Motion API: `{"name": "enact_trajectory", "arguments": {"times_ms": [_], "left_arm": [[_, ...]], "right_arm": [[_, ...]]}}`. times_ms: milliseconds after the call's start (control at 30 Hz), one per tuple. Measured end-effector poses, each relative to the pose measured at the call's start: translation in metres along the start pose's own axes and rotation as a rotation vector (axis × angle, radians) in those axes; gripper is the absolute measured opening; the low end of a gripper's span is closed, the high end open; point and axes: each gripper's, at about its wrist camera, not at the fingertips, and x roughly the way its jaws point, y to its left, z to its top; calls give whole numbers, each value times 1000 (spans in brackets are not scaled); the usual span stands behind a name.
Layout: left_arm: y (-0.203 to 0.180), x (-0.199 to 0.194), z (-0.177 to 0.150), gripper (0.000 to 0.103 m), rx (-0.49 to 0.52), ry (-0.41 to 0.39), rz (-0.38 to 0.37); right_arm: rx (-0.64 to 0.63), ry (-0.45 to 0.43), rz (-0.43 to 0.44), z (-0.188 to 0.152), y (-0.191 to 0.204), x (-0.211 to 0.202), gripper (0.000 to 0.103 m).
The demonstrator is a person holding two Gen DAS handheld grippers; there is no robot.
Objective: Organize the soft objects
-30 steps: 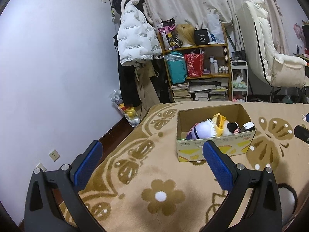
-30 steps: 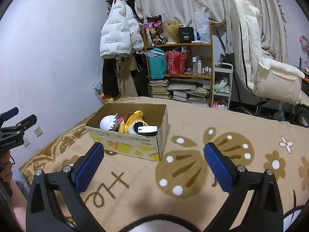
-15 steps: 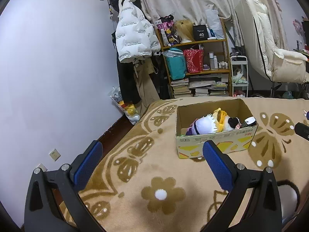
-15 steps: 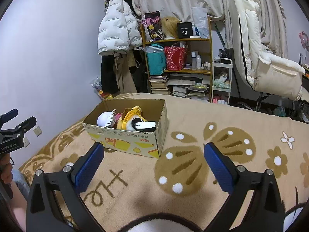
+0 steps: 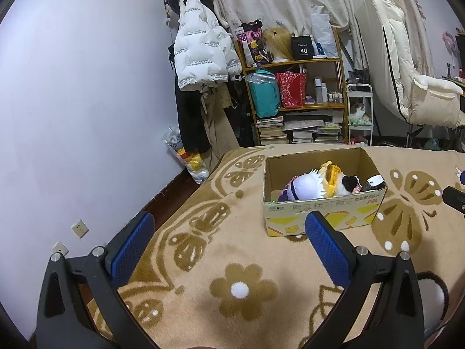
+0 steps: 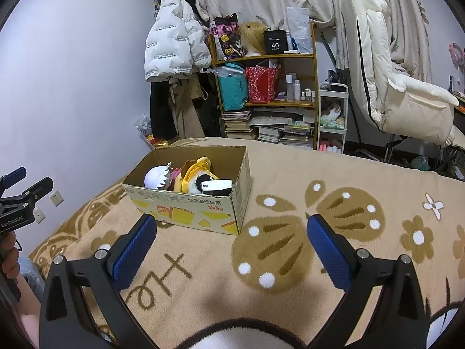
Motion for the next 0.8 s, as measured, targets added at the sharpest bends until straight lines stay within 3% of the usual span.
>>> {"name": "enact_trajectory", "arguments": {"times_ms": [800], "left_arm": [[-4, 1, -4, 103, 5, 7, -7]], "right_arm": [[1, 4, -1, -2, -1, 0, 103]]}}
